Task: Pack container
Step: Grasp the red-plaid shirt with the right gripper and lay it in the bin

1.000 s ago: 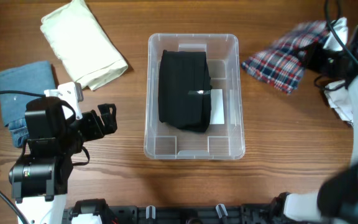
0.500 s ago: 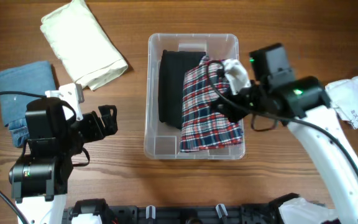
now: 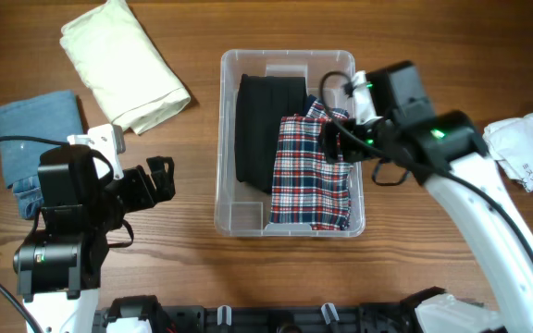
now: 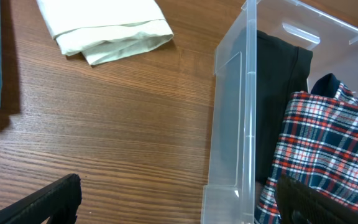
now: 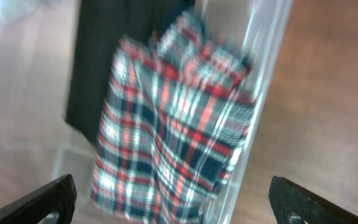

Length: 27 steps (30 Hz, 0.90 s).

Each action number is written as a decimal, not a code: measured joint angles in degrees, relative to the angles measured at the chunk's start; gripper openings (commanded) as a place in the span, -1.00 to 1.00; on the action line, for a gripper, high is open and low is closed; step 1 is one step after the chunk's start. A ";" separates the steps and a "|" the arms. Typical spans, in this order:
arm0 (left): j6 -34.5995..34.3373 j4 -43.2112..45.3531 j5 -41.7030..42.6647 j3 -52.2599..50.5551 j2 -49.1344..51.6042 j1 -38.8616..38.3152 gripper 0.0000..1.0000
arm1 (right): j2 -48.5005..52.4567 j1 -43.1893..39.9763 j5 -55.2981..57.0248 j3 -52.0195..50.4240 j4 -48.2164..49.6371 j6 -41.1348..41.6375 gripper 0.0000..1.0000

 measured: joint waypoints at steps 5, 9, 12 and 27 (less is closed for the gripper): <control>0.00 0.00 -0.02 0.00 0.00 0.00 0.99 | -7.13 -0.68 -3.23 1.44 2.91 -6.36 -0.91; 0.00 0.00 -0.02 0.00 0.00 0.00 0.99 | 2.36 -0.57 -3.78 1.29 3.89 -8.00 -0.91; 0.00 0.04 0.00 0.00 0.00 0.00 0.99 | 17.66 1.20 -3.41 0.96 5.92 -9.92 -0.92; 0.00 -0.02 0.00 0.07 0.00 0.00 1.00 | 15.85 2.67 5.29 7.96 7.54 -6.01 -0.91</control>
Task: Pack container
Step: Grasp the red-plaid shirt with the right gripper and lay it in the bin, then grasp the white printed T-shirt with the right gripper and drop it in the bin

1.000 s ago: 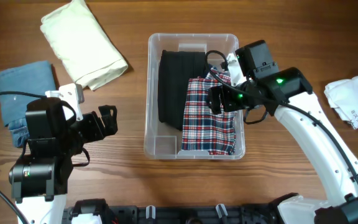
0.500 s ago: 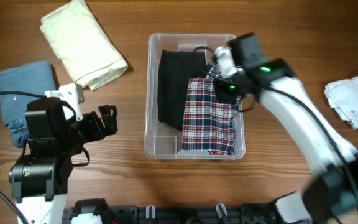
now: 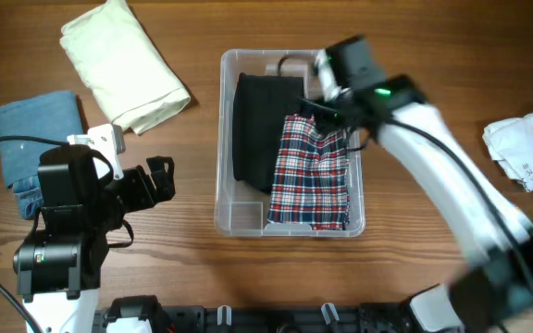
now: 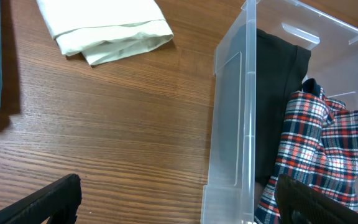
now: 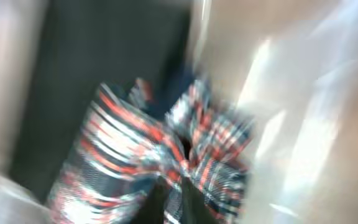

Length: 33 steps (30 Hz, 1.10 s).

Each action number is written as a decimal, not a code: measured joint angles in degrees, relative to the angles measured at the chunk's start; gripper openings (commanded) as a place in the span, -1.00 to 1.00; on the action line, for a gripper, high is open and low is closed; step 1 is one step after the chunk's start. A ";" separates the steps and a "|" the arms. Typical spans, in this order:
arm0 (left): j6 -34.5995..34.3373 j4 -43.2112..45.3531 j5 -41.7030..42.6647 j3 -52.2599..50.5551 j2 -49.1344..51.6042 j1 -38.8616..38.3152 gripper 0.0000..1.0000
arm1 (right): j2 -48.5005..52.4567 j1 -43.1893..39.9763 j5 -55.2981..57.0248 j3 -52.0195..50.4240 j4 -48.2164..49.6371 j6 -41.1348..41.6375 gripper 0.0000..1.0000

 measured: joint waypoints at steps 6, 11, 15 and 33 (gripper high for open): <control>0.00 0.00 0.00 0.00 0.00 0.00 0.99 | -3.58 0.17 -2.03 0.83 -0.39 -0.52 -0.91; 0.00 0.00 0.00 0.00 0.00 0.00 1.00 | 18.73 4.07 -3.85 -2.29 -1.79 -4.79 -0.91; 0.00 0.00 0.00 0.02 0.00 0.00 1.00 | 23.30 3.63 -3.78 0.94 -3.96 -5.64 -0.91; 0.00 -1.07 0.00 0.04 0.00 0.00 0.99 | -4.74 -41.66 -4.00 10.93 -11.04 7.80 0.99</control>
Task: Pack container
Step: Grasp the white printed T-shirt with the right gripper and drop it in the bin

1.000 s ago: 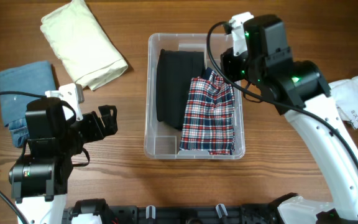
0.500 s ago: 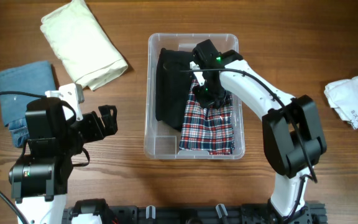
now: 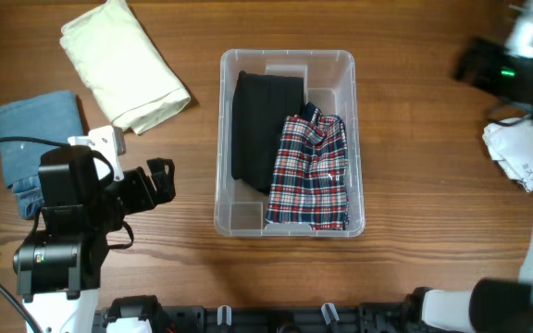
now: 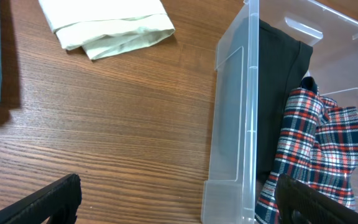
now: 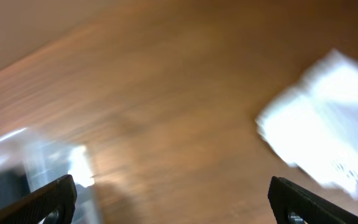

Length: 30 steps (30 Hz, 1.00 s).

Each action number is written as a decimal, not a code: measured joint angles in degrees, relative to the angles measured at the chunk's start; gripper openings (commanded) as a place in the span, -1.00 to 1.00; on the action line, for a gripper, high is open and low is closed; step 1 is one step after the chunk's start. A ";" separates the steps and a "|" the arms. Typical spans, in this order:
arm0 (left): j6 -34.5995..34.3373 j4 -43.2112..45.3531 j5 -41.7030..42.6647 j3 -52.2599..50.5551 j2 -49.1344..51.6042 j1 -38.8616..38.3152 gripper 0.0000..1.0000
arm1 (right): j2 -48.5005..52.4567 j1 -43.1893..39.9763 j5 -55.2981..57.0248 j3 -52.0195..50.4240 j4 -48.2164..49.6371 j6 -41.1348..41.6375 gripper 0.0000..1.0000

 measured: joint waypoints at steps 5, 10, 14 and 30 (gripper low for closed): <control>0.00 -0.02 0.00 0.02 0.00 0.00 0.99 | 3.43 -25.97 -4.11 -12.28 3.80 8.31 1.00; 0.00 -0.02 0.00 0.02 0.00 0.00 0.99 | 9.44 -36.50 -9.05 -22.36 15.80 8.17 0.99; 0.00 -0.04 0.00 0.02 0.00 0.00 1.00 | 17.79 -36.44 -13.18 -22.86 21.90 3.32 1.00; 0.00 -0.48 0.00 0.02 0.00 0.00 0.99 | 27.54 -35.01 -35.19 -22.97 34.03 -1.42 -0.91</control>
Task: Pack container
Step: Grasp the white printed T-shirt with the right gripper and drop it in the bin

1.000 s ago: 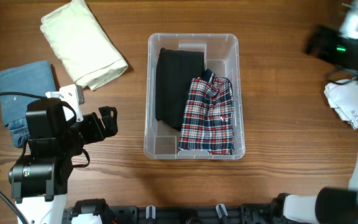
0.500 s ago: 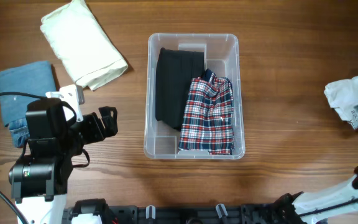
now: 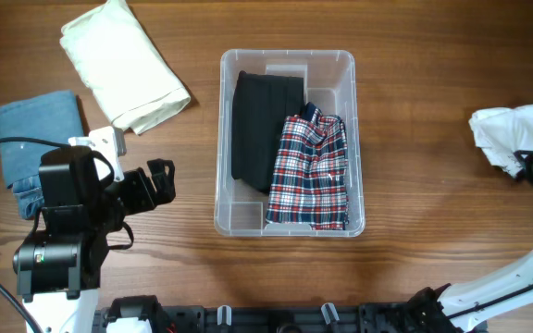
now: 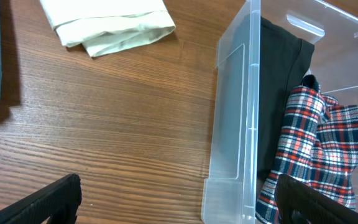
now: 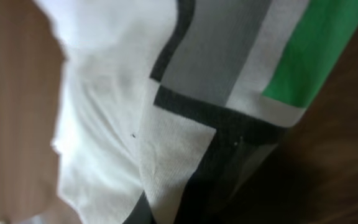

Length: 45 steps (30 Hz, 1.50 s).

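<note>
The clear plastic container (image 3: pixel 285 57) sits mid-table and holds a folded black garment (image 3: pixel 257 125) and a plaid shirt (image 3: pixel 311 171); the left wrist view shows the container wall (image 4: pixel 241 124) and plaid shirt (image 4: pixel 319 149). At the right edge lies a bunched white garment (image 3: pixel 507 129) with grey, green and black print (image 5: pixel 104 112). My right gripper is down on it and shut on its cloth (image 5: pixel 185 205). My left gripper (image 3: pixel 160 180) hovers open left of the container, nothing between its fingers (image 4: pixel 179 205).
A folded cream garment (image 3: pixel 123 65) lies at the back left, also in the left wrist view (image 4: pixel 107 25). A folded blue denim piece (image 3: pixel 35 139) lies at the left edge, beside my left arm. Bare wood separates the container from the white garment.
My right gripper was open high at the back right; now it is low at the right edge, shut on the white garment, which looks more bunched. The left arm has not moved.
My right gripper was open over the plaid shirt in the container. Then it was shut on the shirt's top end there. Then it was open at the far right with the shirt left lying in the container. Now it grips the white garment.
</note>
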Each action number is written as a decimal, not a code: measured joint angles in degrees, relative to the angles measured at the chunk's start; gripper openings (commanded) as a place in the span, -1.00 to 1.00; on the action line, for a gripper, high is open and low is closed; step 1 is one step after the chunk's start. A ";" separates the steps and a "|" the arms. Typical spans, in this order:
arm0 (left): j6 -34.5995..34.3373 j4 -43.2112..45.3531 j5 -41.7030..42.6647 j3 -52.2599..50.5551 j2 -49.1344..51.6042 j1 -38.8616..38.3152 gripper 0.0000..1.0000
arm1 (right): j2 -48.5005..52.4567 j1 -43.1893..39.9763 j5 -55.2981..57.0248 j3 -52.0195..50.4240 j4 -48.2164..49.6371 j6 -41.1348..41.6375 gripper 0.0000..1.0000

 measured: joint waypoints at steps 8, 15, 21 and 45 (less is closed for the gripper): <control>0.00 -0.42 0.00 0.00 0.00 0.00 0.99 | -35.30 16.55 -10.56 -0.50 -3.48 -0.63 -0.91; 0.00 -0.55 0.00 0.09 0.00 0.00 1.00 | -52.63 54.01 -6.32 -0.42 -15.02 -0.39 -0.92; 0.00 -0.57 0.00 0.09 0.00 0.00 0.99 | -43.06 74.79 6.82 -0.44 -19.23 3.76 -0.91; 0.00 -0.76 0.00 0.09 0.00 0.00 1.00 | -28.44 88.98 33.33 6.16 -31.43 6.29 -0.91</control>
